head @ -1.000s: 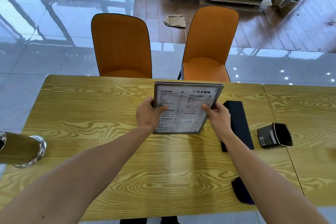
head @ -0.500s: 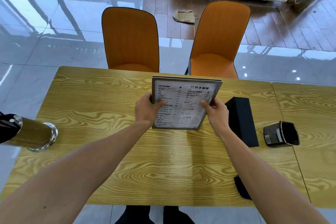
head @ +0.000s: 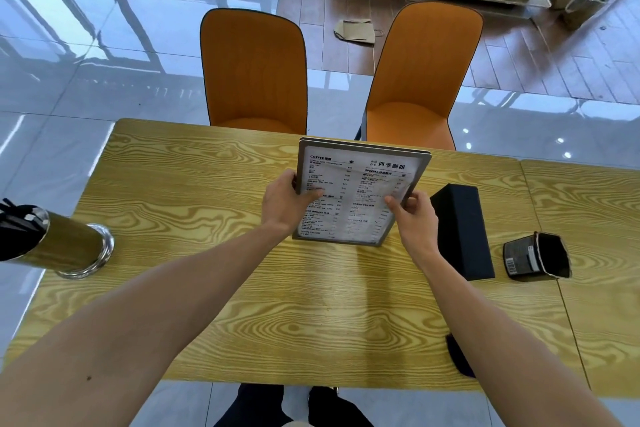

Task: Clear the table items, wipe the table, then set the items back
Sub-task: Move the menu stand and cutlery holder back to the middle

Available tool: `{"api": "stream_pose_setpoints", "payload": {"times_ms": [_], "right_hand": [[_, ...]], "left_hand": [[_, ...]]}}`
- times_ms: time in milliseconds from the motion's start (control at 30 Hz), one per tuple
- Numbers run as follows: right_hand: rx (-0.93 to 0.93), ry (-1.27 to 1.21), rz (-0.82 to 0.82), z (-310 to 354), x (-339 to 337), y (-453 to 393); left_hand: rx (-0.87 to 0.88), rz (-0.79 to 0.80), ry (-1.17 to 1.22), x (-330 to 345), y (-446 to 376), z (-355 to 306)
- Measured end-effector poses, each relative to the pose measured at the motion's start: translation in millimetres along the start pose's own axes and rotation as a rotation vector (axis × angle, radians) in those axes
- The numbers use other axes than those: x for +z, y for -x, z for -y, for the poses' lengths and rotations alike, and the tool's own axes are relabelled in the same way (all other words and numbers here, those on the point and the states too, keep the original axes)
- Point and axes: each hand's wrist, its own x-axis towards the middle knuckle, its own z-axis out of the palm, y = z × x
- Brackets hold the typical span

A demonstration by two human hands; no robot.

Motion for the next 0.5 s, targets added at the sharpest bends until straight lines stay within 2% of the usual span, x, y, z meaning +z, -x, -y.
{"api": "stream_pose_setpoints", "payload": {"times_ms": [133,200,333,500], "right_hand": [[0.163,0.105,-0.075,-15.6,17.2,24.3],[0.217,0.157,-0.049,-24.6,33.5,39.2],[0.212,0.243,0.137,-25.1,81.4,59.5],[0.048,0.245,0.454,23.8,164.6,76.0]], "left_hand": [[0.049,0.06,-0.082,-9.5,5.6,8.5],[0.022,0.062,-0.122,-18.9,7.6,18.5],[-0.08,0.028,-0.155,-53.1,13.4,56.3],[-0.275,-0.089,-0.089,-116.6,39.4,121.2]]}}
